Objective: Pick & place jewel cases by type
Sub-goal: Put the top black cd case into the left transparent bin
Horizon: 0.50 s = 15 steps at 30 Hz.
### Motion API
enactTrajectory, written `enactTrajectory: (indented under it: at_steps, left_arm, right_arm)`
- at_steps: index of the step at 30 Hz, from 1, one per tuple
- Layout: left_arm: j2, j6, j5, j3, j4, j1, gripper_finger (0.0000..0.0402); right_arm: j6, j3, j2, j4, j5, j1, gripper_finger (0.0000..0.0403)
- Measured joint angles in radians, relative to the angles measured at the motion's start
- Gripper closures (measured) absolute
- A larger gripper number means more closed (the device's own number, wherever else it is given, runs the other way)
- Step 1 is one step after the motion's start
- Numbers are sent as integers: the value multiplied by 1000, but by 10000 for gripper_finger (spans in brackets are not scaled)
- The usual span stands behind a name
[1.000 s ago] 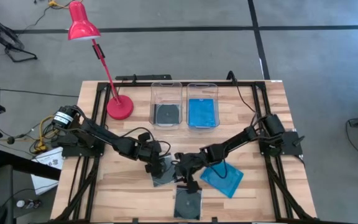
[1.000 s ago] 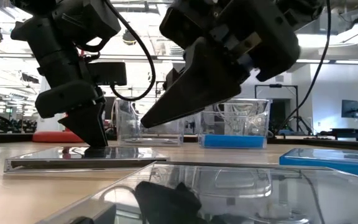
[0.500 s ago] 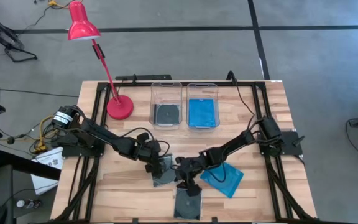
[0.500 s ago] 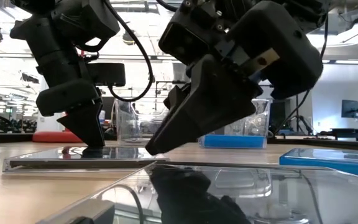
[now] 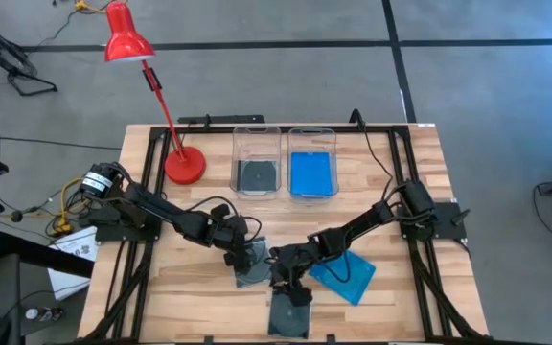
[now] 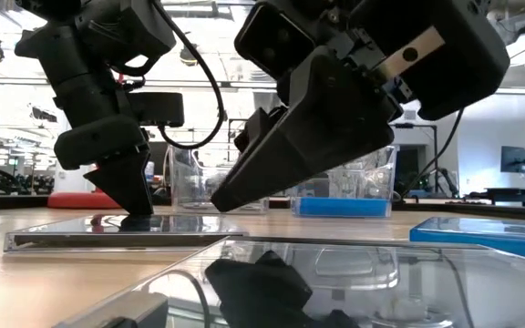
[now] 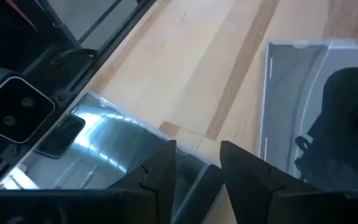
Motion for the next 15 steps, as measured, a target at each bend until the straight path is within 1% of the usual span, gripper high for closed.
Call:
enactTrajectory:
  at_steps: [9, 15]
  left_arm:
    - [0, 1, 5, 0, 3, 0, 269]
    - [0, 11, 5, 0, 6, 0, 269]
  right_arm:
    - [19, -1, 0, -60, 8, -5, 285]
    - [22, -1, 0, -64, 9, -11, 285]
